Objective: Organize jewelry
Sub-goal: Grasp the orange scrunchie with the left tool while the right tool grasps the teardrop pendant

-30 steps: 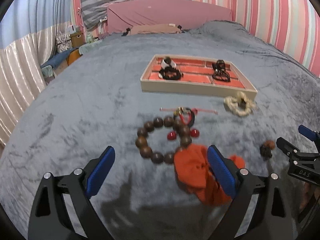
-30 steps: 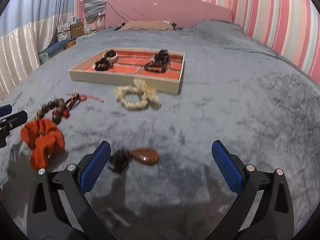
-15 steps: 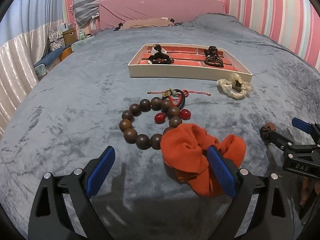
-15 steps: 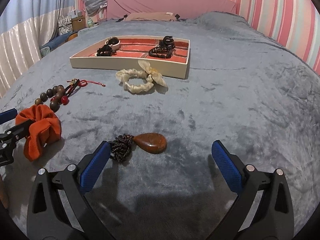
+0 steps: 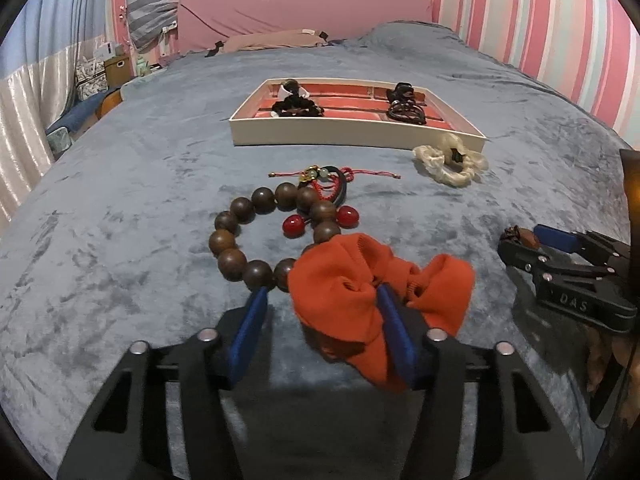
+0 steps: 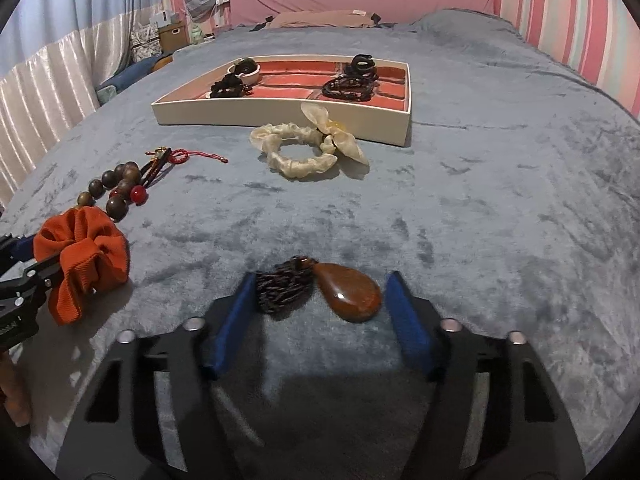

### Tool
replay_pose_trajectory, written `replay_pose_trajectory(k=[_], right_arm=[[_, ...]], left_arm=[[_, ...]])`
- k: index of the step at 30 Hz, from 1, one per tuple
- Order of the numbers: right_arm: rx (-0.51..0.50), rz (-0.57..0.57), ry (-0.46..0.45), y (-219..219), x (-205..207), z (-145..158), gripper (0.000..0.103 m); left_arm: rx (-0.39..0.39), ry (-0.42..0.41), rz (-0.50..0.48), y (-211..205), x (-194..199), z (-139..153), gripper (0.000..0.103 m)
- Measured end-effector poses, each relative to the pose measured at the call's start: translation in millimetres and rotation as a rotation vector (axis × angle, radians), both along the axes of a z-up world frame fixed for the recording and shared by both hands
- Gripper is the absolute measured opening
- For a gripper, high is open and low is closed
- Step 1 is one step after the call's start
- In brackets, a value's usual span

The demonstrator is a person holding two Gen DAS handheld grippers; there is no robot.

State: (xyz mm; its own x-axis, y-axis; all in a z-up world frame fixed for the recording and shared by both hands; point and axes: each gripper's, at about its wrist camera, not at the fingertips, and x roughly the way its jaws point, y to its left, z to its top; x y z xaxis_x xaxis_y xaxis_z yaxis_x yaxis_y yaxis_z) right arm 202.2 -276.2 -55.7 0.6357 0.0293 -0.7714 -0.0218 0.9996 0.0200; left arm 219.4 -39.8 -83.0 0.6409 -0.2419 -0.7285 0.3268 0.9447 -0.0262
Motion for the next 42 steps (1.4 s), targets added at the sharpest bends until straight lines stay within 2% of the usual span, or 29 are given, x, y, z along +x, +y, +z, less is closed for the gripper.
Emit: replay_pose_trajectory(k=[6, 7, 9, 14, 23, 33, 35, 37, 38, 39, 42], right_arm=[[0.024, -0.006, 0.0, -3, -1, 2, 0.062], [0.029, -0.005, 0.003, -4, 0, 1, 0.062], [0.032, -0.003, 0.008, -3, 1, 1, 0.062], [0.027, -0.001, 0.007, -3, 2, 0, 0.055], [0.037, -0.003, -0.001, -4, -1, 1, 0.052], [0.035, -0.018, 0.028, -7, 9, -2, 0.069], [0.039, -0.017, 0.03, -7, 12, -2, 0.069], [0.044, -0.015, 0.026, -8, 13, -2, 0.066], [0.046, -0.01, 0.024, -8, 13, -2, 0.056], [0.044, -0.006, 0.023, -7, 13, -2, 0.053], [0.04, -0.006, 0.016, -6, 11, -1, 0.047]], left_arm=[[-0.004, -0.001, 0.004, 1, -1, 1, 0.048], [-0.005, 0.0, 0.002, 1, -1, 1, 0.046], [-0.004, 0.004, -0.009, 0, -1, -1, 0.035], [-0.01, -0.002, -0.025, -1, -3, -2, 0.029], [-0.043, 0.004, -0.019, 4, -3, -2, 0.024], [-0.043, 0.003, -0.017, 5, -3, -3, 0.024], [-0.044, 0.003, -0.018, 6, -3, -3, 0.024], [-0.047, 0.005, -0.019, 6, -3, -3, 0.023], [-0.048, 0.005, -0.02, 6, -2, -3, 0.023], [-0.049, 0.005, -0.021, 6, -2, -3, 0.023], [-0.046, 0.003, -0.022, 5, -2, -2, 0.021]])
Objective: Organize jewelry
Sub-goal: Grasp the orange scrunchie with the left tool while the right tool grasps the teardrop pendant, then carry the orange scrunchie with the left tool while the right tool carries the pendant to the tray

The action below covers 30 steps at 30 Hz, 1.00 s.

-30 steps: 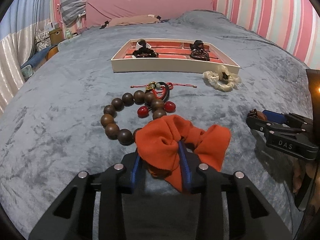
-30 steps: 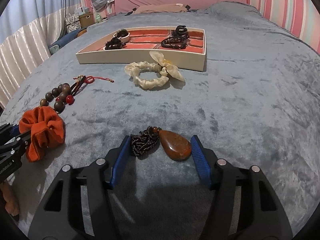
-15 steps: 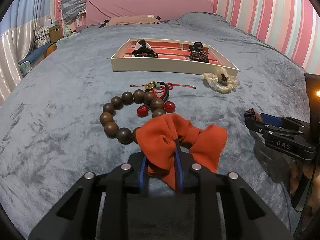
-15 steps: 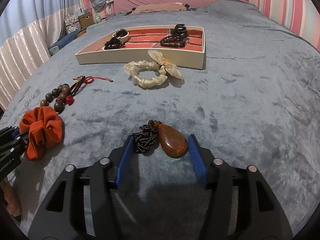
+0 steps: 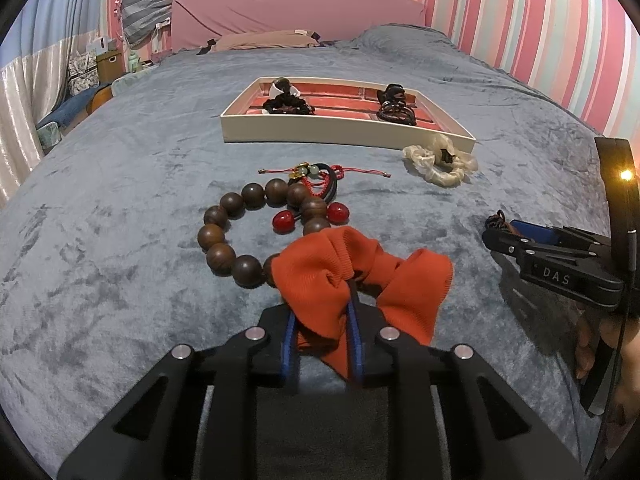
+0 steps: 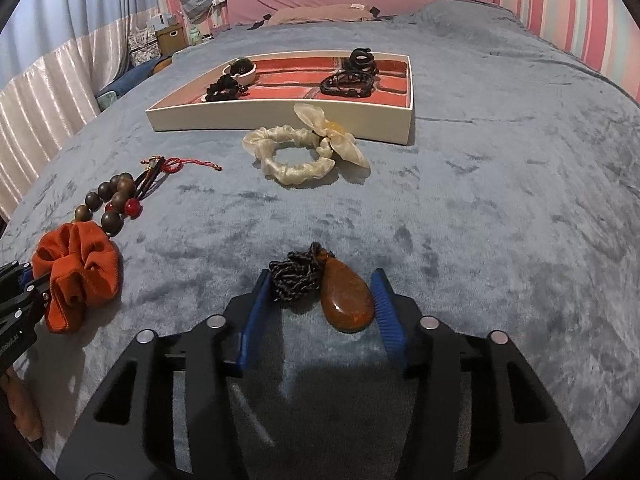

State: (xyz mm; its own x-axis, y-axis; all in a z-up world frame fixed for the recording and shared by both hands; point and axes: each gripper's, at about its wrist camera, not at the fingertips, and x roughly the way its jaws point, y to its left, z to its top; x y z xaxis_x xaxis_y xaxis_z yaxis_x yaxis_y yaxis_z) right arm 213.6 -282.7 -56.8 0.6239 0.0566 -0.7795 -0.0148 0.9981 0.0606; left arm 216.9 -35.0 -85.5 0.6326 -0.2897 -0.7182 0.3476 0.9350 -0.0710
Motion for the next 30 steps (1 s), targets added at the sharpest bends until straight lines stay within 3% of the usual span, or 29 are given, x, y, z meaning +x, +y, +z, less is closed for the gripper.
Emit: replay_pose_trajectory(k=[7, 8, 30], right_arm=[[-0.023, -0.002, -0.04, 2, -6, 8, 0.029], [-0.039, -0.008, -0.044, 2, -7, 9, 0.018], [0.02, -0.022, -0.076, -9, -12, 16, 0.013]], left_arm=[[0.002, -0.018, 0.0, 0, -2, 6, 0.018], [0.001, -0.022, 0.002, 1, -2, 7, 0.018], [-0.02, -0.079, 0.026, 11, 0, 35, 0.015]])
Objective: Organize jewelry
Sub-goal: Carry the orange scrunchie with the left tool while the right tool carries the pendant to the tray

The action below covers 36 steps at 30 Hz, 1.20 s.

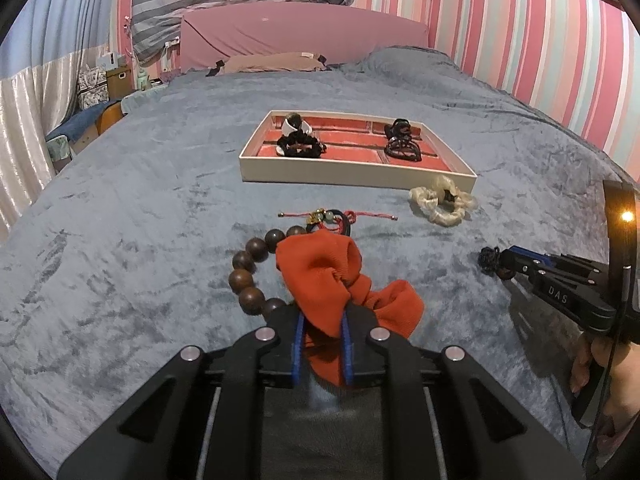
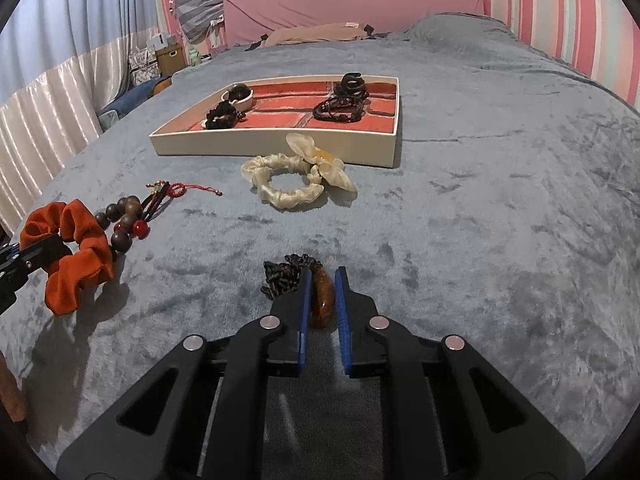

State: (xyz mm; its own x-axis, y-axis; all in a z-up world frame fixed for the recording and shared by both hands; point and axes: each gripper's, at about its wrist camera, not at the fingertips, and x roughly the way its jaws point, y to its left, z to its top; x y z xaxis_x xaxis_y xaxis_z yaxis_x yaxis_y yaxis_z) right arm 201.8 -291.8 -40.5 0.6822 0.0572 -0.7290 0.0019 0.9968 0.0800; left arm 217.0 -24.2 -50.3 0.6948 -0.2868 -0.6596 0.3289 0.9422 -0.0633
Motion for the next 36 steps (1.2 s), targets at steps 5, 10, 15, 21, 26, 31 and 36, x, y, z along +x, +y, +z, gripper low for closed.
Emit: replay_pose_trajectory(k=[5, 10, 15, 21, 26, 31, 36], right_arm=[[0.012, -0.003, -0.01, -4, 0, 3, 0.012], [0.017, -0.006, -0.031, -5, 0, 9, 0.012], [0.021, -0.007, -0.049, -7, 0, 17, 0.012], [0.02, -0.009, -0.066, -8, 4, 26, 0.011], [0.019, -0.009, -0.077, -9, 9, 35, 0.01], [0.084, -0.013, -0.068, -18, 11, 36, 0.01], [0.133, -0.014, -0.053, -25, 15, 38, 0.01]], left_arm=[[-0.012, -0.015, 0.0, 1, 1, 8, 0.015], [-0.025, -0.031, -0.004, 0, 4, 19, 0.015], [-0.048, -0.042, -0.003, 0, 9, 28, 0.015], [-0.06, -0.051, 0.0, 1, 17, 36, 0.015], [-0.065, -0.056, -0.001, 1, 25, 42, 0.015], [-0.071, -0.057, -0.004, 1, 25, 45, 0.015], [-0.068, -0.047, -0.006, 1, 27, 46, 0.015]])
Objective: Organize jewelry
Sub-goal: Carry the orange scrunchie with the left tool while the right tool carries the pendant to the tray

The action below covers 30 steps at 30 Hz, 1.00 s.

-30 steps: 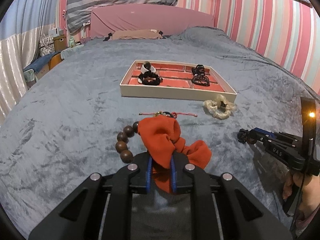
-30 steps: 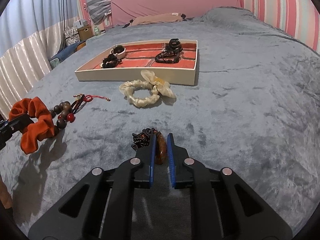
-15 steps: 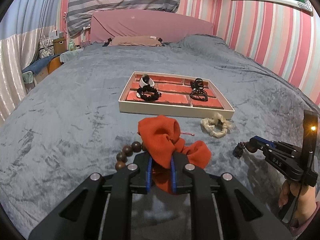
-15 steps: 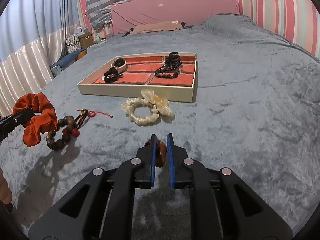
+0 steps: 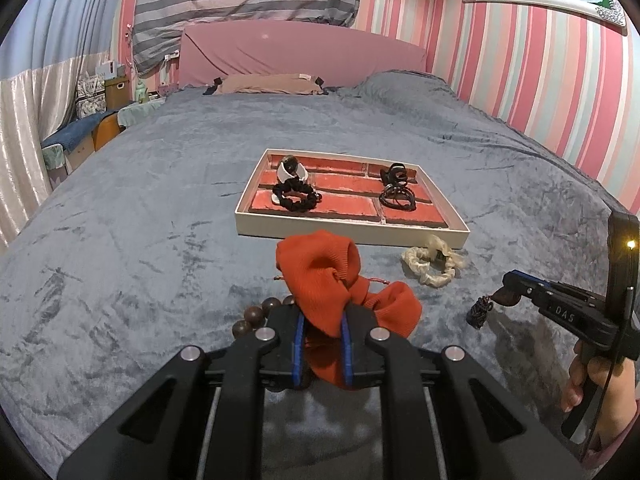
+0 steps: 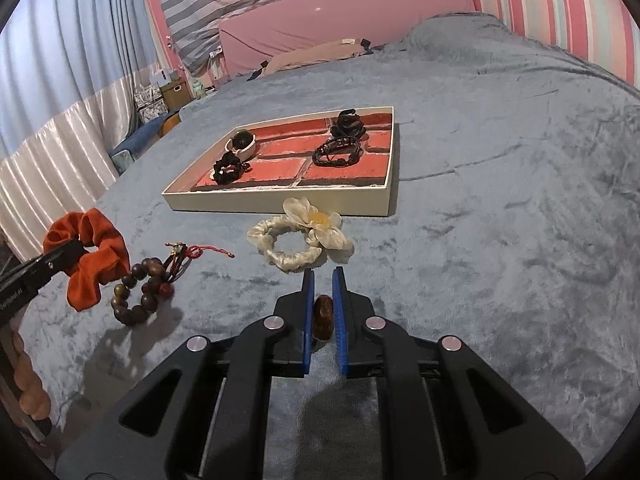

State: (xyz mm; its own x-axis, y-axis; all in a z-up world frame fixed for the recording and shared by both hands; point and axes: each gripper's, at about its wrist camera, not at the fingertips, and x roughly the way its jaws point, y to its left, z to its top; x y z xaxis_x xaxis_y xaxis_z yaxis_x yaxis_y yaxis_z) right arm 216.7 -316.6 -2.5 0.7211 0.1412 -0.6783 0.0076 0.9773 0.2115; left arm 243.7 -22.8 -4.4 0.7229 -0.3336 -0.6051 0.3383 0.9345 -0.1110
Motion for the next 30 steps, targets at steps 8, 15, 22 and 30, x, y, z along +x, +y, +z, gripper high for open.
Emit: replay_pose_trajectory(k=[8, 15, 22, 30], right_arm=[[0.004, 0.013, -0.008, 3, 11, 14, 0.01], [-0.018, 0.015, -0.027, 6, 32, 29, 0.01], [-0.062, 0.01, -0.064, 5, 74, 60, 0.009], [-0.128, -0.021, -0.06, 0, 151, 61, 0.009]], left_arm=[[-0.012, -0.008, -0.005, 1, 9, 8, 0.015], [-0.024, -0.017, -0.004, 0, 30, 23, 0.015], [-0.013, -0.013, -0.009, -10, 73, 31, 0.015], [0.032, 0.017, -0.007, -37, 160, 16, 0.015]])
